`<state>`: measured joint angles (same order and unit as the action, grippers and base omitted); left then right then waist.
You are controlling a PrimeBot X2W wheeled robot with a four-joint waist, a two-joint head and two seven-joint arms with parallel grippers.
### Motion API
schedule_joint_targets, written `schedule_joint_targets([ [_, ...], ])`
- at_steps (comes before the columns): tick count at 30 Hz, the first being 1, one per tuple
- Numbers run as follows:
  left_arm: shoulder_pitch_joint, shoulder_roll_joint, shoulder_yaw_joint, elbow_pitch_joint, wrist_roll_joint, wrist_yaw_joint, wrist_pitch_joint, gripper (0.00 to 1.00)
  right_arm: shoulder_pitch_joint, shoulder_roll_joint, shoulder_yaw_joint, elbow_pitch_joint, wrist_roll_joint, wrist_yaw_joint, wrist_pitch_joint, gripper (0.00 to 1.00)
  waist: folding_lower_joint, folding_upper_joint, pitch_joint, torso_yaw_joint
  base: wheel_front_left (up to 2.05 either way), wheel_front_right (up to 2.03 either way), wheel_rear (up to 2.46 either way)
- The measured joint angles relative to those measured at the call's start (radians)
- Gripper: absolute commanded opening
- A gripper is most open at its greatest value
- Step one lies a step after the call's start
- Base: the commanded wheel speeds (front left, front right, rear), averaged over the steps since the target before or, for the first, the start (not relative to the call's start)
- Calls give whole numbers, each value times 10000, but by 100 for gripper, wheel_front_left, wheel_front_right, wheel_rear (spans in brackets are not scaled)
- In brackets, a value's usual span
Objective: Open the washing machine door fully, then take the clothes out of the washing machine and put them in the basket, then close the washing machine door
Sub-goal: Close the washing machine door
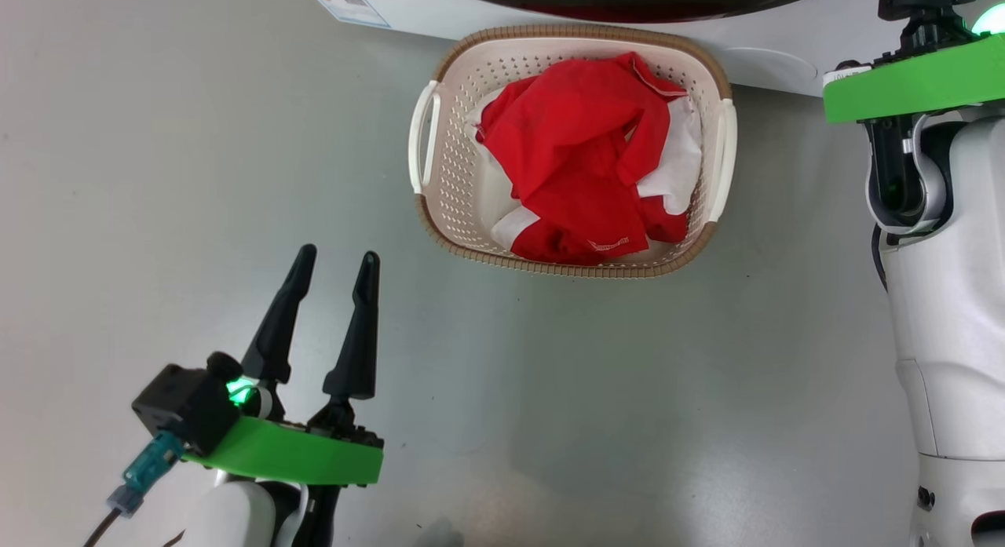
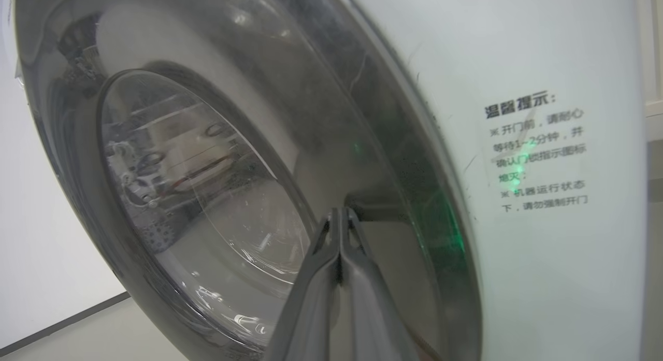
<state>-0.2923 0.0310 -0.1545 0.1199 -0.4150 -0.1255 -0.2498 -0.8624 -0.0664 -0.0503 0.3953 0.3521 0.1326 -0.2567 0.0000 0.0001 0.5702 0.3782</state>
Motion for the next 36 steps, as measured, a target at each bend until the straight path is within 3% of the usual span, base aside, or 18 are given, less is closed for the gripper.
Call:
schedule_joint_targets([
  [5,-5,-2,23,40,6,0,0,100,25,-54,347,84,75,-8,0,0,0,0,-138,-53,0,0,0],
  [6,1,-2,36,69,17,0,0,100,81,-61,422,100,73,-10,0,5,0,-1,-208,-71,0,0,0],
  [7,12,-2,90,115,19,0,0,100,334,-82,617,113,75,-10,0,18,0,0,-368,-112,0,0,0],
  [9,54,-4,211,151,63,0,0,100,773,-77,759,134,77,-10,0,33,0,0,-561,-157,0,0,0],
  [11,166,0,284,207,132,0,-2,100,1277,-77,930,155,150,-10,0,54,0,0,-781,-207,0,0,0],
  [12,272,6,305,234,173,0,-2,100,1514,-73,1014,188,171,-10,0,94,0,0,-898,-232,0,0,0],
  [13,394,19,326,261,201,0,-2,100,1766,-67,1068,188,198,-10,0,100,0,0,-1025,-259,0,0,0],
  [36,2183,1085,1001,320,550,0,0,100,6648,117,970,-569,443,-10,2,100,0,-1,-3662,-1547,0,0,0],
])
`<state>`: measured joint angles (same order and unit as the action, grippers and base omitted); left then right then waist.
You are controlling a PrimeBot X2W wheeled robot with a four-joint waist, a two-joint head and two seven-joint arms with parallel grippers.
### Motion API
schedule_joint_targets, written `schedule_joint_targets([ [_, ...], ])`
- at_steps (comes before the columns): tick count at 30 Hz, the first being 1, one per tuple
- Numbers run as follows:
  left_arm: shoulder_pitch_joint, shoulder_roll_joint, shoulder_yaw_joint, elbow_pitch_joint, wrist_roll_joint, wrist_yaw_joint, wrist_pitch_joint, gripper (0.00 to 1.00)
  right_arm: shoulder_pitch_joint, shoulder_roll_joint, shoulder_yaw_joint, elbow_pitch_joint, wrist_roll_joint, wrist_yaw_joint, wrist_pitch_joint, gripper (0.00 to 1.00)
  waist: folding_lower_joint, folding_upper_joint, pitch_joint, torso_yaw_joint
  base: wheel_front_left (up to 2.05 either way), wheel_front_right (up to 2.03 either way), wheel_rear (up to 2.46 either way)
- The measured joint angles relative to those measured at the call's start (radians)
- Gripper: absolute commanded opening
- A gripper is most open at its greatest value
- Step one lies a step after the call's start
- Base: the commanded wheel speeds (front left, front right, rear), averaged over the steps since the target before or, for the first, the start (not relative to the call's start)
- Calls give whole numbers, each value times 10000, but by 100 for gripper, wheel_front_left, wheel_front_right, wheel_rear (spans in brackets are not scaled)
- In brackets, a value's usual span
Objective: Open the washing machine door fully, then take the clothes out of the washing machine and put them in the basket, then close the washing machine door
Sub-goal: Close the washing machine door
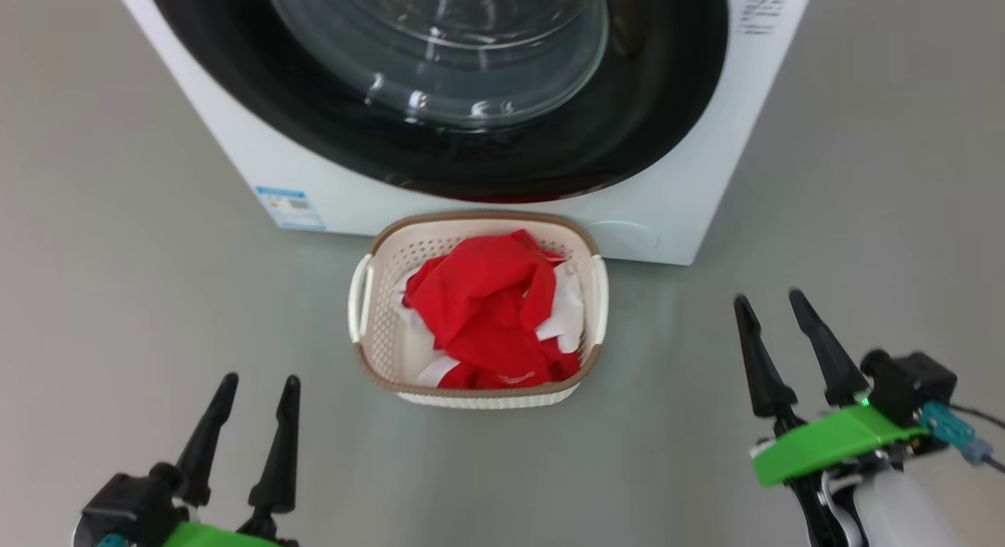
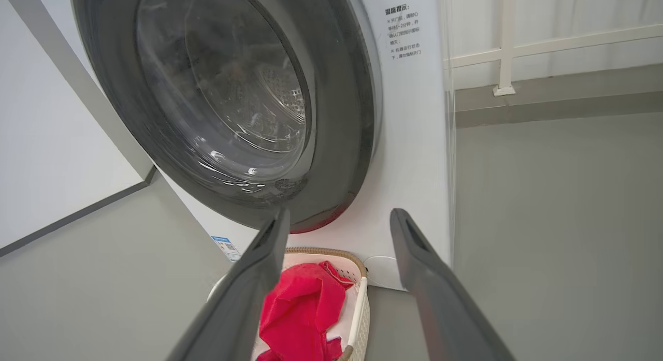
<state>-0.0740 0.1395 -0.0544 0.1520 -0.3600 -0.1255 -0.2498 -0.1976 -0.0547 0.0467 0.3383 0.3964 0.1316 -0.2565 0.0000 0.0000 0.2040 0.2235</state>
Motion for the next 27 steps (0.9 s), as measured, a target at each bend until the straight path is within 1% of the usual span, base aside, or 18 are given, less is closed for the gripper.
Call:
schedule_joint_targets([
  [8,523,226,138,-228,59,0,0,100,1217,44,-554,-213,0,0,2,100,0,0,-450,-694,0,0,0],
  [12,835,249,205,-305,59,0,0,100,1821,61,-832,-272,-6,0,8,100,-1,0,-683,-971,0,0,0],
  [15,996,301,251,-307,59,0,0,100,2154,86,-991,-357,-196,0,8,100,0,0,-833,-1161,0,0,0],
  [27,1605,314,433,-523,59,0,0,100,3169,176,-1361,-554,-199,0,10,100,0,0,-1350,-1618,0,0,0],
])
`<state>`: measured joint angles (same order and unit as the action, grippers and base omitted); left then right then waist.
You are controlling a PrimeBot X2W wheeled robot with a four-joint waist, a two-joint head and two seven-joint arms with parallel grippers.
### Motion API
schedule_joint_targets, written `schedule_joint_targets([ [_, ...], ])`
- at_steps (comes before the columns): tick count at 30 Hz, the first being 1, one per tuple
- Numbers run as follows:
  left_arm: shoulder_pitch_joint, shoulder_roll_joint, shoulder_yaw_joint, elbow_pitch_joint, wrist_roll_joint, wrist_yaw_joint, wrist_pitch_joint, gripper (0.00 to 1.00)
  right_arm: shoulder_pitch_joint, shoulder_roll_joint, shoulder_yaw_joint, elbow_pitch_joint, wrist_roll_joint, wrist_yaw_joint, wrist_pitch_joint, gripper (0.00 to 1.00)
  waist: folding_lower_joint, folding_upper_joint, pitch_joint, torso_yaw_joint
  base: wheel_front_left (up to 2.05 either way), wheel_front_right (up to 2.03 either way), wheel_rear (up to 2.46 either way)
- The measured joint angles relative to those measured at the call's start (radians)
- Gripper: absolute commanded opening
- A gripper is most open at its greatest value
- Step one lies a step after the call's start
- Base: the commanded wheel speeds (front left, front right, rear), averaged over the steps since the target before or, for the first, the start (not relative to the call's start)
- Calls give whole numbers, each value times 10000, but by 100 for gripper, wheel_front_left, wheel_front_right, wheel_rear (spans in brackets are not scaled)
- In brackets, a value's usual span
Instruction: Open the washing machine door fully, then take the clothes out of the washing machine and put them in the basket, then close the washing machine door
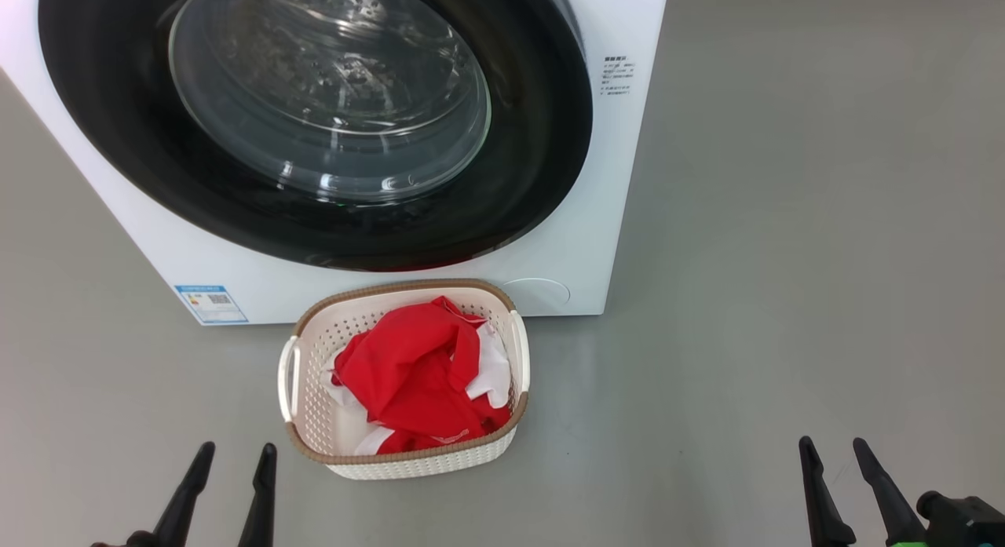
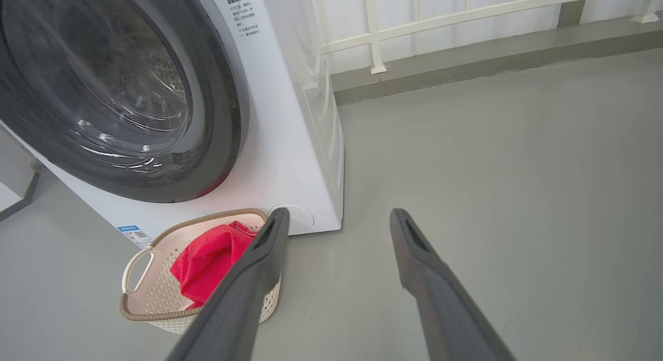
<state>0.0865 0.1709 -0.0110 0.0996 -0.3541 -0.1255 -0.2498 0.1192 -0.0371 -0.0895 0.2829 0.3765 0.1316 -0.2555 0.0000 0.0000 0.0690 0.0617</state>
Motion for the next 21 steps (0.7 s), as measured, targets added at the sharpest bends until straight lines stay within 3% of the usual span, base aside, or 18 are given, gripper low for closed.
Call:
schedule_joint_targets([
  [19,165,-31,119,173,-257,0,4,100,275,19,-188,-77,17,0,0,100,0,0,-54,-15,0,0,0],
  [20,166,-79,98,291,-257,8,19,0,272,40,-192,19,17,2,2,0,0,0,-54,-15,0,0,0],
  [21,166,-79,98,291,-257,8,19,0,272,40,-192,19,17,2,2,0,0,0,-54,-15,0,0,0],
])
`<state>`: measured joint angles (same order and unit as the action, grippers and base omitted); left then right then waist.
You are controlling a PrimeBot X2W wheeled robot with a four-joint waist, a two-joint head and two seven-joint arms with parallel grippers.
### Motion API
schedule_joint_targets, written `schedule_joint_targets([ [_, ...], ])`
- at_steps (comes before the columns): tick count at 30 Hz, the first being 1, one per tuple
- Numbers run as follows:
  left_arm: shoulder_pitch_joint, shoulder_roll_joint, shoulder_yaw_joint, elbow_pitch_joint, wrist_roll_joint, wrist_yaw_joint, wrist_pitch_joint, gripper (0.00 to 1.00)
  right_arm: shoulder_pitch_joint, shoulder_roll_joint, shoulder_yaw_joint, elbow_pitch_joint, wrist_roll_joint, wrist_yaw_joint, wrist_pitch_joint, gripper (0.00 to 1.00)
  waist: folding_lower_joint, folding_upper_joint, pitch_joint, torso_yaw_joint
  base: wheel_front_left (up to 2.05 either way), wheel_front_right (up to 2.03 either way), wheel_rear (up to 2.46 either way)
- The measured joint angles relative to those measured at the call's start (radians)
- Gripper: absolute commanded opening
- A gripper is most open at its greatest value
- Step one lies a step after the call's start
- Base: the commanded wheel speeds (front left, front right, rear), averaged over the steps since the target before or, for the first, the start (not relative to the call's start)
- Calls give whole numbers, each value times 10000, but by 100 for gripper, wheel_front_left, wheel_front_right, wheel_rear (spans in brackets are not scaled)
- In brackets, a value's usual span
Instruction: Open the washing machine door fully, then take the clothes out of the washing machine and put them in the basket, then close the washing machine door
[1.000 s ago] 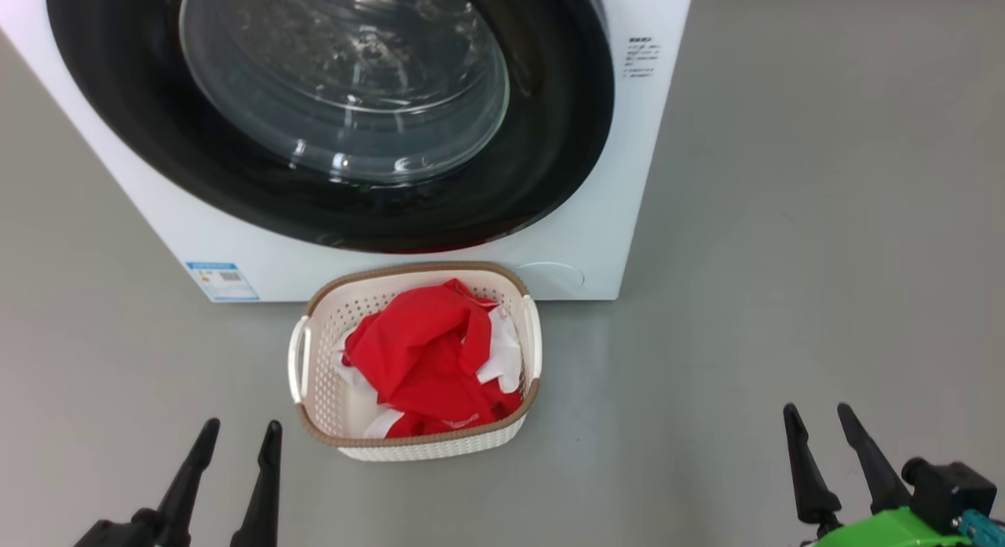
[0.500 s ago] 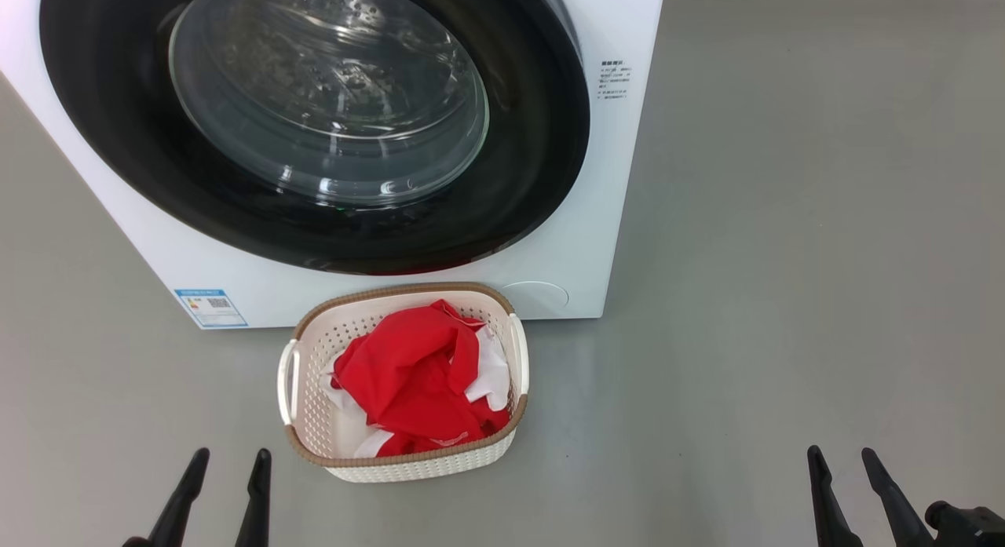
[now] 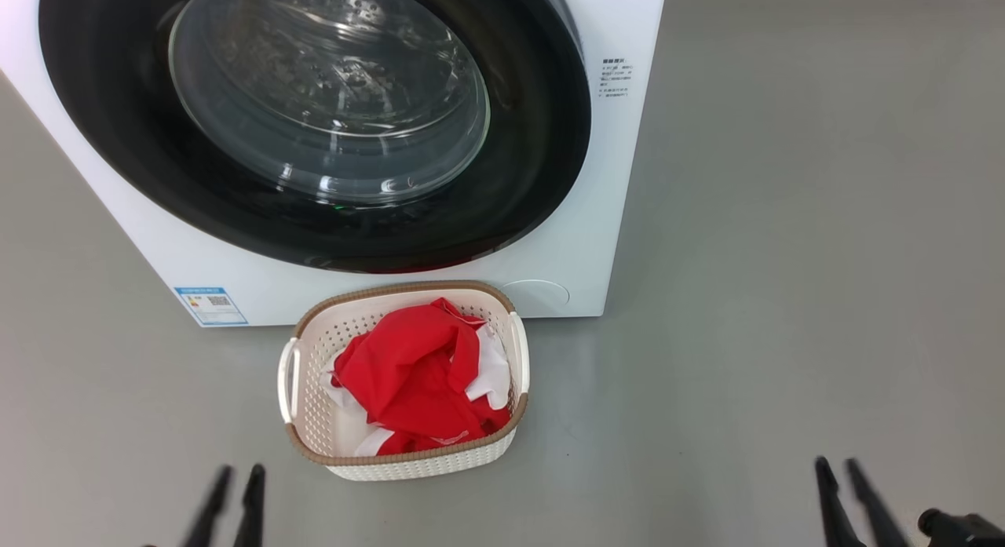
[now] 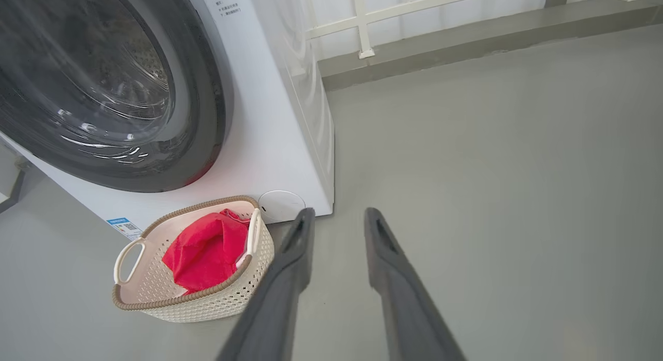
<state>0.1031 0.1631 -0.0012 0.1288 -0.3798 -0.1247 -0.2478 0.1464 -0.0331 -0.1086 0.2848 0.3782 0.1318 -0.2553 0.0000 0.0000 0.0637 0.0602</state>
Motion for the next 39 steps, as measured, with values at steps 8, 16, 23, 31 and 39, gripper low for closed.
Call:
schedule_joint_targets([
  [8,8,-395,-146,627,-278,8,100,0,4,184,6,587,255,-2,102,0,1,0,-18,-15,0,0,0],
  [16,-3,-424,-132,686,-1187,10,347,0,-18,182,4,573,1164,0,360,0,3,0,-64,-62,0,0,0],
  [23,-10,-453,-119,734,-1785,10,460,0,-50,180,2,543,1762,0,535,0,2,0,-92,-91,0,0,0],
  [31,-65,-487,-79,784,-2704,10,706,0,-130,173,2,502,2610,0,731,0,2,0,-135,-134,0,0,0],
  [39,-254,-514,-38,817,-3465,10,897,0,-363,161,-4,424,3421,0,1007,0,2,0,-173,-172,0,0,0],
])
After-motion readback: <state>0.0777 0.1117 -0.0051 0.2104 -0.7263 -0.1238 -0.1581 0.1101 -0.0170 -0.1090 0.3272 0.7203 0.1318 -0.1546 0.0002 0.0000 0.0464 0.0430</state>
